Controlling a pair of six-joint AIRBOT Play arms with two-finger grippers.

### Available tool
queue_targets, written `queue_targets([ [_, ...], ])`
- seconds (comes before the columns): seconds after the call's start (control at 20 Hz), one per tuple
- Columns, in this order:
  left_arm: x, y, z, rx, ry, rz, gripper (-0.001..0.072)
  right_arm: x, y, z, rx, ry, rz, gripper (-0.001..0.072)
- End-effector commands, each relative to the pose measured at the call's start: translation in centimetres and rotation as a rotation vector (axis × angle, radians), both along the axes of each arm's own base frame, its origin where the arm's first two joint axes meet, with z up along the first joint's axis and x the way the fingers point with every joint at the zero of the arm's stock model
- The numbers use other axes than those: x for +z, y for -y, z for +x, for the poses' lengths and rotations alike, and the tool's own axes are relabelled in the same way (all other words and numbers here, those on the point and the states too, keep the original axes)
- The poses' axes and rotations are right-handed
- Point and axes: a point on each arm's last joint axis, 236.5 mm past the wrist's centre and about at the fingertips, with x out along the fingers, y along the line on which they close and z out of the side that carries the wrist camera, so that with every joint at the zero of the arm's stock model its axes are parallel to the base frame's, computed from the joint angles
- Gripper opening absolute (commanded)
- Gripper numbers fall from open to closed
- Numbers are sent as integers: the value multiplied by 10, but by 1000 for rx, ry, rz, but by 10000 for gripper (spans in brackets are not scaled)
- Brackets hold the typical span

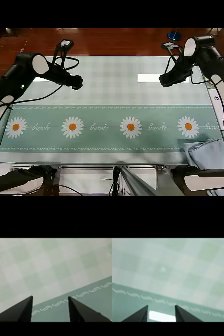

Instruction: Fold the shirts.

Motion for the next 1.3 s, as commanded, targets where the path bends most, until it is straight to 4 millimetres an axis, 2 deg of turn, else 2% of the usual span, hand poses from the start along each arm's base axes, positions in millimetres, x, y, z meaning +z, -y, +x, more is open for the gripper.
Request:
queue_targets([
  [0.0,-11,-18,1,61,-33,101,536,-12,20,-48,-96,-203,-6,425],
  [0.1,-18,-26,-5,74,-78,116,535,-18,27,-64,-134,-202,29,425],
  [0.2,-18,-27,-6,75,-81,118,536,-16,32,-66,-137,-83,43,425],
  [0.4,-18,-25,-6,73,-80,117,536,23,32,-31,-120,248,73,425],
  [0.55,-18,-25,-6,73,-80,118,536,44,27,-8,-142,383,117,425],
  [1.25,-18,-25,-6,73,-80,117,536,45,23,-5,-149,393,137,425],
])
